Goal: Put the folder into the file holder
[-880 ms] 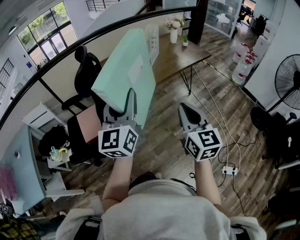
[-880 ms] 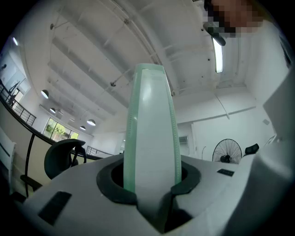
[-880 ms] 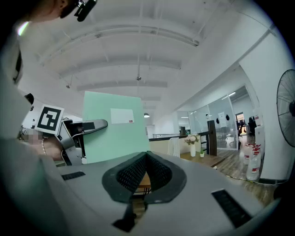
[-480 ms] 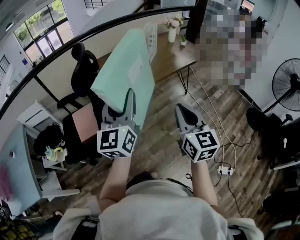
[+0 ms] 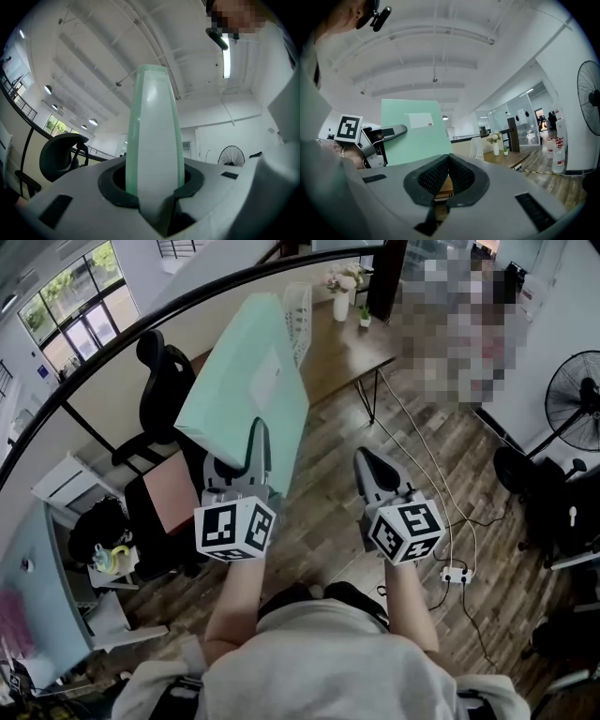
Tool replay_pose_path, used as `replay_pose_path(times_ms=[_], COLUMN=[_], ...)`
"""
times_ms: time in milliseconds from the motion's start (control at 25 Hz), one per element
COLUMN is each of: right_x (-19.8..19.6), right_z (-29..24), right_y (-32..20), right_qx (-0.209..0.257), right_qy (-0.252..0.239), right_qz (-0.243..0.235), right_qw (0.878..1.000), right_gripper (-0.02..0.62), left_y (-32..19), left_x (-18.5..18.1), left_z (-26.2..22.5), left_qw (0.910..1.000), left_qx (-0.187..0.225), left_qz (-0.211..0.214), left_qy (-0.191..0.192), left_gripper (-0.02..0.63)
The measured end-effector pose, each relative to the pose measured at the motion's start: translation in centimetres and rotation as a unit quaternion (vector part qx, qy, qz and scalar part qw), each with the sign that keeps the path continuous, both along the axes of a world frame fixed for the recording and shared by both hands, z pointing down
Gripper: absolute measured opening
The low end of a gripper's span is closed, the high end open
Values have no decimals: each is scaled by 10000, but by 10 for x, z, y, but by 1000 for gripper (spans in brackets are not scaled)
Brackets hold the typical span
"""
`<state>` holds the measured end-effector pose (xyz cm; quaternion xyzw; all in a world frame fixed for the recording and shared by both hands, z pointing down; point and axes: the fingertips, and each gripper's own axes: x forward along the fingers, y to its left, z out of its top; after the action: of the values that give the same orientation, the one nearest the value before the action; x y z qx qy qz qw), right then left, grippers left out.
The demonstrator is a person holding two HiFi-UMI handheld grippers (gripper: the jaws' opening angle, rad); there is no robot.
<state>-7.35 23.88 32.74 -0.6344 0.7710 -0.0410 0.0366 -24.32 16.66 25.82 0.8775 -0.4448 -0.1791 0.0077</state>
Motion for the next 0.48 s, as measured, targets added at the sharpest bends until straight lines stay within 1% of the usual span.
replay_pose_path(times_ms=[160, 320, 480], right_x=[-5, -1, 10], right_z=[11, 16, 21], right_y=[-10, -28, -54], right_qx=[-84, -117, -134], right_qy=[-58, -203, -200], right_qz=[-63, -108, -251], right_qw=[9999, 9997, 9994], right_gripper=[6, 6, 6], left_y=[-11, -24, -45], left_x=[0, 8, 19], left_z=[14, 25, 27], left_qw=[9999, 9995, 9995], left_qx=[-149, -271, -258], left_qz=[15, 25, -95], left_qy=[-34, -133, -163], left_gripper=[163, 163, 163])
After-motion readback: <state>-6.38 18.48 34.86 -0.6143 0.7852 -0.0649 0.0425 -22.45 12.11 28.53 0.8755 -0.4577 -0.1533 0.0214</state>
